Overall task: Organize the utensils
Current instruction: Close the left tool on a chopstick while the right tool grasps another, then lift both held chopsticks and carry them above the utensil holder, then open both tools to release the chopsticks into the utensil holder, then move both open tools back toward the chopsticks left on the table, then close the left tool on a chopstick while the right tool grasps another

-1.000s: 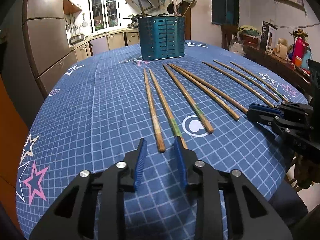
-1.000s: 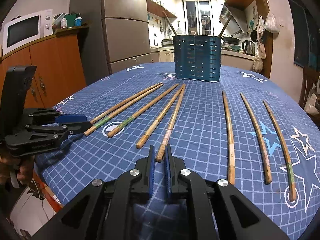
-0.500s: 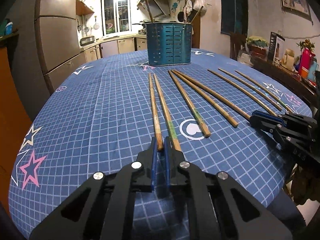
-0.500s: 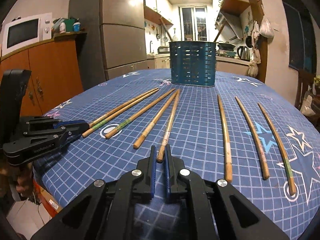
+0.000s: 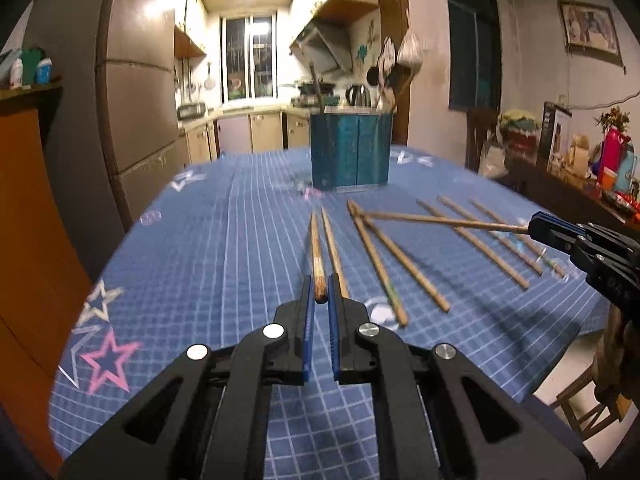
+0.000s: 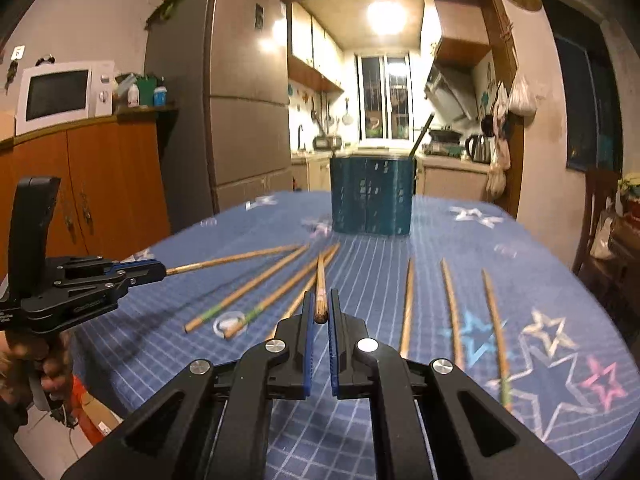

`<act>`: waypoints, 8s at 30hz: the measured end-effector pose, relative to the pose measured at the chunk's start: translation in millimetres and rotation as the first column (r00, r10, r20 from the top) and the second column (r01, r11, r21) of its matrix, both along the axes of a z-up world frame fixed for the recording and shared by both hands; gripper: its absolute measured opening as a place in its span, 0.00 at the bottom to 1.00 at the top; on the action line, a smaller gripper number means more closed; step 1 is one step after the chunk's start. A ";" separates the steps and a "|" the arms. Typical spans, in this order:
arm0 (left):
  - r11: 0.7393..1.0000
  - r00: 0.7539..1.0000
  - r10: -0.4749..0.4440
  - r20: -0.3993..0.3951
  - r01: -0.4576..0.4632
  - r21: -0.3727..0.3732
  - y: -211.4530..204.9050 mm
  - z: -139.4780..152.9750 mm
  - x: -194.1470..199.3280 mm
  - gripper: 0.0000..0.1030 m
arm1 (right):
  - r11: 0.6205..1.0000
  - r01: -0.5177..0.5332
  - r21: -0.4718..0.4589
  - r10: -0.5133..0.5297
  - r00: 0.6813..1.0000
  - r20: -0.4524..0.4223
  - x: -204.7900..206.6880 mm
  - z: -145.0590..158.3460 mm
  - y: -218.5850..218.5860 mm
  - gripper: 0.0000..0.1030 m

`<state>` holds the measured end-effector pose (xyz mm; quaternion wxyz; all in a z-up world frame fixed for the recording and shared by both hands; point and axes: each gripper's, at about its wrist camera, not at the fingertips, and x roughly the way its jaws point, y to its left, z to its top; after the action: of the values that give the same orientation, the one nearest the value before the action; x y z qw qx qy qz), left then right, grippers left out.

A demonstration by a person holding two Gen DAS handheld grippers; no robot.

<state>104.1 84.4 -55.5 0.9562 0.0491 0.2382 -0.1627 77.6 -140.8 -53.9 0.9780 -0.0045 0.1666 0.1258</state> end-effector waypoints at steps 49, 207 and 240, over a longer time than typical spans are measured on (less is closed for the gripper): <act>0.999 0.982 -0.034 0.188 0.037 -0.011 -47.9 166.6 93.7 0.05 | 0.990 -0.137 0.017 0.135 0.987 0.087 127.4 178.0 -27.4 0.07; 0.998 0.998 0.058 -0.013 -0.059 -0.020 -27.3 -12.3 6.4 0.56 | 0.999 0.010 -0.032 -0.014 0.991 -0.132 -7.0 -42.5 -33.3 0.35; 0.999 0.995 0.030 -0.092 -0.028 0.027 -44.0 -58.4 11.1 0.08 | 0.997 0.072 -0.041 -0.078 0.979 -0.188 19.1 -66.1 -28.7 0.15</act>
<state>115.1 40.3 -113.9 0.9457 0.0504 0.2849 -0.1478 96.7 -169.5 -120.0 0.9616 -0.0029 0.2608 0.0858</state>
